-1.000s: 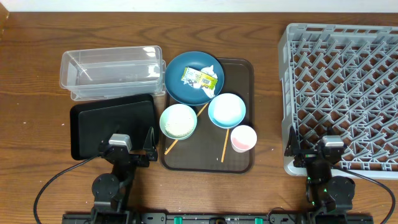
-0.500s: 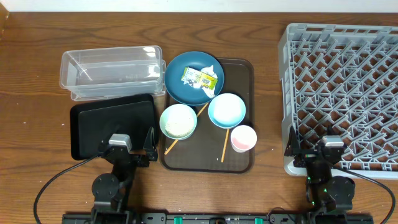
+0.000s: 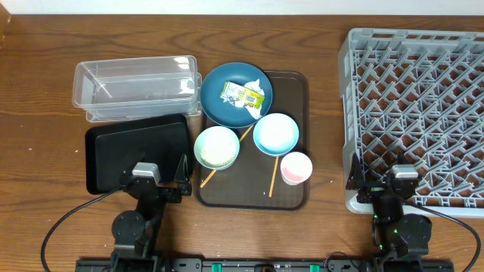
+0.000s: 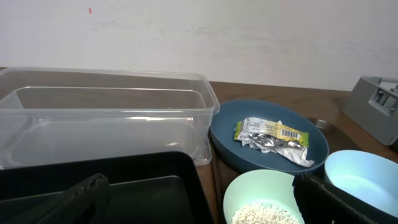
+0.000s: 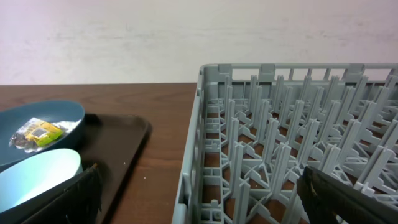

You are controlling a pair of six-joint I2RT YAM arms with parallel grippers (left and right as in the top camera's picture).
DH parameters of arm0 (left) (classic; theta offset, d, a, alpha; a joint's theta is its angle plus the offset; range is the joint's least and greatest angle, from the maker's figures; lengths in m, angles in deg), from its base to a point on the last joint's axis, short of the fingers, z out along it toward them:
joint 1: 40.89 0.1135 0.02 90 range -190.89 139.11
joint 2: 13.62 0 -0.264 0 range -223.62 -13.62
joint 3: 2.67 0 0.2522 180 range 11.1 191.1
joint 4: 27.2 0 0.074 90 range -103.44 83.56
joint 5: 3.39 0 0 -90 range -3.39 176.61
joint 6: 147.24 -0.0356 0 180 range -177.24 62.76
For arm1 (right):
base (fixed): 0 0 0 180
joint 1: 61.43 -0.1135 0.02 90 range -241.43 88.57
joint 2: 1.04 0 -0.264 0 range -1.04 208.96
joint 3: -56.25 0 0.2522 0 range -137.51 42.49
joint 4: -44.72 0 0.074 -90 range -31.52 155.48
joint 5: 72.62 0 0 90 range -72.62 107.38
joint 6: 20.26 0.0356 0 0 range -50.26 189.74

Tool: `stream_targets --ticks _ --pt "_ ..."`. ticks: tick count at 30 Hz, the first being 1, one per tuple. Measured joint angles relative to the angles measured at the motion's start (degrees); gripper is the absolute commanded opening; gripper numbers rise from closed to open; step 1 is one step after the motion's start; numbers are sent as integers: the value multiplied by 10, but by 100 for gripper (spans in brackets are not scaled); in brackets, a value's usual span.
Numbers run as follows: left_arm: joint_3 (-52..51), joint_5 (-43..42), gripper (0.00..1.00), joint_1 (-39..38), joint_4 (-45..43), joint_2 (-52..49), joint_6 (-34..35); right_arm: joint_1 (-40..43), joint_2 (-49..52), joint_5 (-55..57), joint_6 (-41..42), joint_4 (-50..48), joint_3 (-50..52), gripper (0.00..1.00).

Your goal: Sort waste into correct bins and load items into the dishwasher rack

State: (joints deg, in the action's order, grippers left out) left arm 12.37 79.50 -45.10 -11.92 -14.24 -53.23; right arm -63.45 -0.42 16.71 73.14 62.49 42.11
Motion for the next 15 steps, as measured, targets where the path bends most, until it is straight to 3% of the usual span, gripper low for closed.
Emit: stream_targets --ticks 15 --pt "7 0 97 0 18 0 5 0 0 -4 58 1 0 99"
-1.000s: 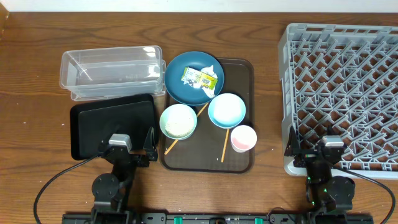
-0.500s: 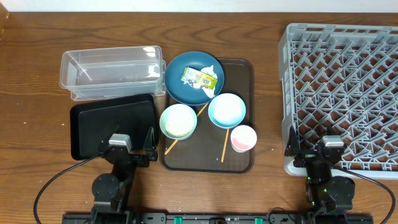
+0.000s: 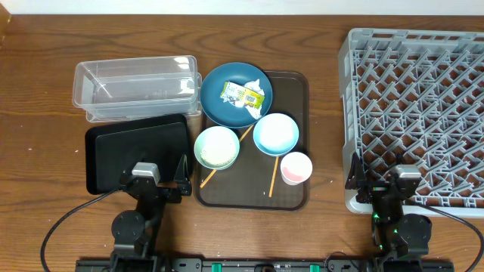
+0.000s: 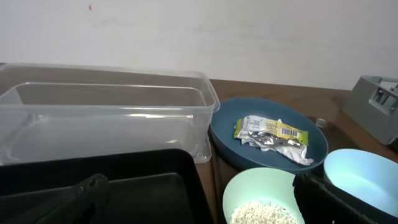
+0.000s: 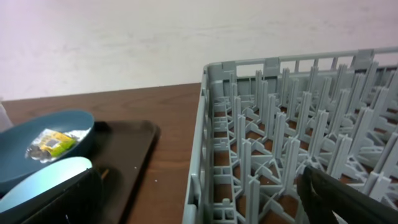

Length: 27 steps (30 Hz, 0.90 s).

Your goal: Sort waste into correct bins and load items into the dishwasher rack

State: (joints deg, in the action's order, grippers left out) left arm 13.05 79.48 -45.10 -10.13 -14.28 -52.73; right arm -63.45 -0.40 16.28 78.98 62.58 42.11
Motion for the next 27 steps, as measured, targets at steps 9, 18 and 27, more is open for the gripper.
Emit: stream_targets --ticks 9,18,27 --pt "113 -13 97 0 176 -84 23 0 21 -23 17 156 -94 99" --pt "340 -48 97 0 331 -316 30 0 196 -43 22 315 -279 99" --pt "540 -60 97 0 555 -512 30 0 406 -49 -8 478 -454 99"
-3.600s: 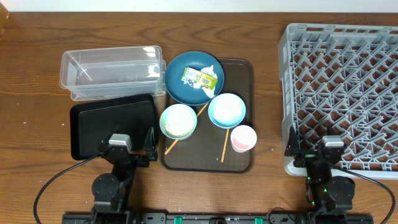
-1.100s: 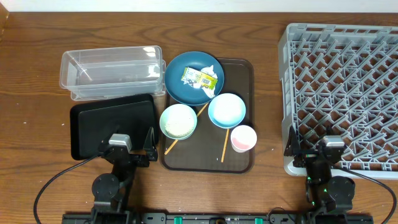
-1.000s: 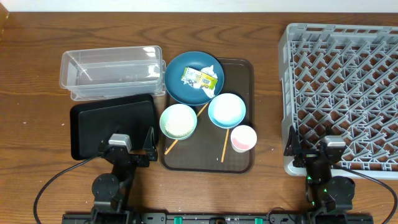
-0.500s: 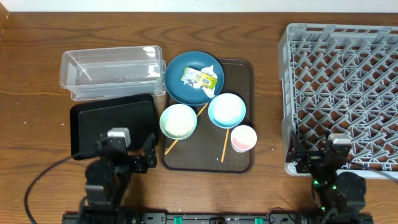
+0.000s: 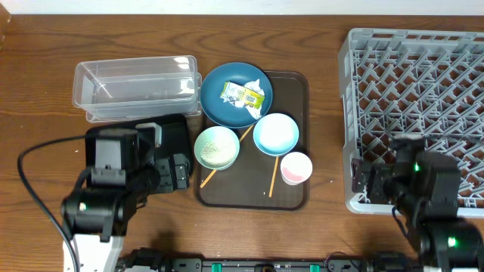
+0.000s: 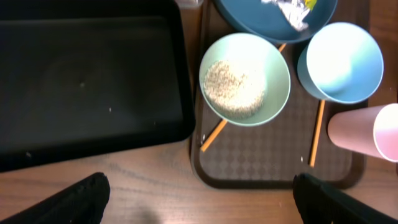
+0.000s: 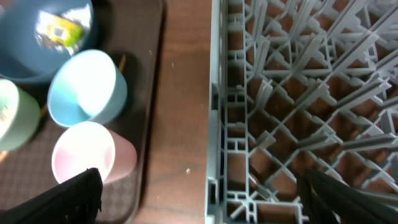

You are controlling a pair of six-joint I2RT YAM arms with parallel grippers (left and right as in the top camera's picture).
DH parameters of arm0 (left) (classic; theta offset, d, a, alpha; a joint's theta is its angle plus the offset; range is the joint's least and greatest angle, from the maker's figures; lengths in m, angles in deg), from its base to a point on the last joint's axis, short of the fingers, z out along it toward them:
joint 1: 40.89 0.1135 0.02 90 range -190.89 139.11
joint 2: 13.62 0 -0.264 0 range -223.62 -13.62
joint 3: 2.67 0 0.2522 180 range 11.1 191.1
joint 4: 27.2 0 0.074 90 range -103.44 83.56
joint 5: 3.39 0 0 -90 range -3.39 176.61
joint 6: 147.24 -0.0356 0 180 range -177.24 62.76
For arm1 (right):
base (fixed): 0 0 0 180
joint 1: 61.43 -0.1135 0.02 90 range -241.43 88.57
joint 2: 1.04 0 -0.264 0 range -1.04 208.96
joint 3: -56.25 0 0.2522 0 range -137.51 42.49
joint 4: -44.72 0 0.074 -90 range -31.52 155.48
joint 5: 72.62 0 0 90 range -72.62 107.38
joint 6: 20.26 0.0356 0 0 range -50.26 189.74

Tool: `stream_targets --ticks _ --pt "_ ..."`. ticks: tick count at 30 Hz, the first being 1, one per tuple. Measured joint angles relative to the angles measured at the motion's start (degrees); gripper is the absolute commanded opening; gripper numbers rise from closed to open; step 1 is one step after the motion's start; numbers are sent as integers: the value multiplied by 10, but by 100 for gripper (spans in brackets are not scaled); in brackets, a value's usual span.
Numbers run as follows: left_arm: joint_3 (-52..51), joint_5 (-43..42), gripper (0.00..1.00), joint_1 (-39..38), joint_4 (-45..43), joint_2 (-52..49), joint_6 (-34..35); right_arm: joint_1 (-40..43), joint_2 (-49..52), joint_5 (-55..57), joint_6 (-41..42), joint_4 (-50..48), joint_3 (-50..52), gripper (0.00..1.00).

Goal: Sort waste into correct bins and load items into the dishwasher rack
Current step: 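Reach the left gripper to the snack wrapper on the teal plate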

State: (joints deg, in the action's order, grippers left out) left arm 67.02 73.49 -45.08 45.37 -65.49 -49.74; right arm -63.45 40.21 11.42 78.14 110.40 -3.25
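A brown tray (image 5: pixel 253 195) holds a dark blue plate (image 5: pixel 227 113) with a crumpled wrapper (image 5: pixel 243 95), a green bowl (image 6: pixel 244 79) of rice-like grains, a light blue bowl (image 6: pixel 344 61), a pink cup (image 7: pixel 87 158) on its side and two orange chopsticks (image 6: pixel 317 134). The grey dish rack (image 5: pixel 416 98) stands at the right. My left gripper (image 6: pixel 199 205) hangs open above the table just in front of the tray and holds nothing. My right gripper (image 7: pixel 208 202) hangs open over the rack's front left edge, also holding nothing.
A clear plastic bin (image 5: pixel 136 87) stands at the back left. In front of it lies a black bin (image 6: pixel 93 74), partly under my left arm. Cables run from both arms to the table's front edge.
Both arms have risen from low at the front edge, and both wrist cameras now look straight down. The left one is over the black bin's right side, the right one over the rack's corner. Nothing on the table moved.
Both arms sat low at the table's front edge, fingers open, wrist cameras facing the back wall. Then the right wrist was slightly higher and the left almost unchanged. Now both are lifted over the table, open and holding nothing.
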Motion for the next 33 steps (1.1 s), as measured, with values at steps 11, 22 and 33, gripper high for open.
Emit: stream_targets --ticks 11,22,33 --pt "11 -28 97 0 -23 -37 3 0 73 0 -24 14 -25 99" --pt "66 -48 95 -29 -144 -163 49 0 73 0 -26 14 -26 99" --pt "210 -50 95 -91 -274 -410 92 0 73 -1 -26 14 -27 99"
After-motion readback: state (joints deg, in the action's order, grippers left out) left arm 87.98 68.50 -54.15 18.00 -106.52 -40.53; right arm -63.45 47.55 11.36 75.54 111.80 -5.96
